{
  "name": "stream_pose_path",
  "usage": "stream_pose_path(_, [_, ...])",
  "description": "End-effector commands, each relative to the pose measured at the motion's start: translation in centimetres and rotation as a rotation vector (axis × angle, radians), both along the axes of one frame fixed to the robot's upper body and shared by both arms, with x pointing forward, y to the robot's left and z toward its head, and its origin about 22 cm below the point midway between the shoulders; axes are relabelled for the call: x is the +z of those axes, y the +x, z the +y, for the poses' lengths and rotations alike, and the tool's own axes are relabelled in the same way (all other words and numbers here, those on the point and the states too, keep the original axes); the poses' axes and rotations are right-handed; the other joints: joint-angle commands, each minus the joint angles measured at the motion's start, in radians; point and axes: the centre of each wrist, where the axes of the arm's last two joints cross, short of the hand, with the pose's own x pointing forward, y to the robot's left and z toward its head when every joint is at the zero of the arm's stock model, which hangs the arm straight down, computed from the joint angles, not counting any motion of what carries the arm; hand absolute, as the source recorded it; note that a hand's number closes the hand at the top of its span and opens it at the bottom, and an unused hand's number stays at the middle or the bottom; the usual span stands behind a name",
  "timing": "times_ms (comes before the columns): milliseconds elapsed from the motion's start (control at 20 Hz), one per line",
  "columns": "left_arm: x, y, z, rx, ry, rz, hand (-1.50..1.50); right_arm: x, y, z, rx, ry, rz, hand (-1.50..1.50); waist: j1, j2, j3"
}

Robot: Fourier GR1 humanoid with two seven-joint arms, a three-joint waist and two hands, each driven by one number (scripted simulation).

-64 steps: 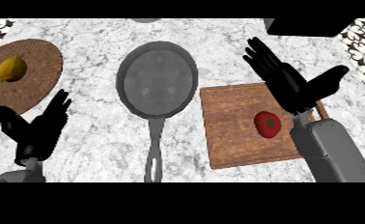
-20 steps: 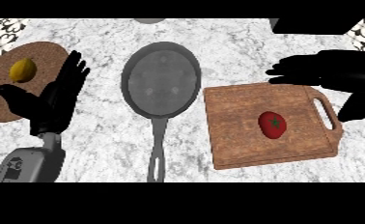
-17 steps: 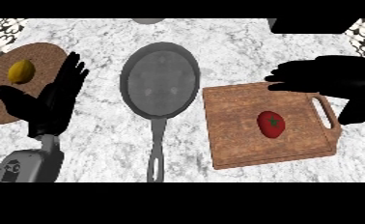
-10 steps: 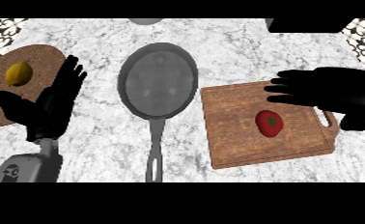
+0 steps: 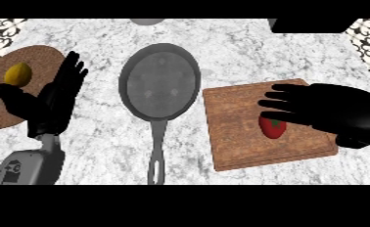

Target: Pick the tomato from the cutting board and place it in the pan

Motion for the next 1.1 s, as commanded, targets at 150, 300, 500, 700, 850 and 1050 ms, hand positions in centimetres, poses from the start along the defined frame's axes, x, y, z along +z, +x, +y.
stream_pose_path(150, [-0.3, -1.6, 0.5, -0.009, 0.004, -0.012, 0.0, -1.9, -1.2, 2.7, -0.057, -0.071, -0.02, -1.5, 0.008, 0.0, 0.0])
stream_pose_path(300, [0.6, 0.0, -0.4, -0.007, 0.006, -0.006, 0.0, -1.2, 1.0, 2.9, -0.072, -0.06, -0.023, -1.5, 0.01, 0.002, 0.0])
stream_pose_path(500, [0.3, 0.5, -0.1, 0.0, 0.015, -0.02, 0.0, -4.8, 1.8, 2.2, -0.066, -0.056, -0.004, -1.5, 0.008, 0.003, 0.0])
stream_pose_path(700, [-1.1, -0.9, 0.8, -0.016, -0.016, -0.005, 0.0, -5.8, 1.4, 3.4, -0.053, -0.109, 0.007, -1.5, 0.008, 0.002, 0.0])
stream_pose_path(850, [-1.5, -0.1, 0.0, -0.01, 0.008, -0.009, 0.0, -5.2, 2.7, 5.5, -0.06, -0.131, -0.003, -1.5, 0.01, 0.003, 0.0])
stream_pose_path(1050, [-0.2, -1.5, 1.1, 0.003, -0.011, -0.001, 0.0, -7.3, 3.2, 3.2, -0.058, -0.097, 0.001, -1.5, 0.01, 0.002, 0.0])
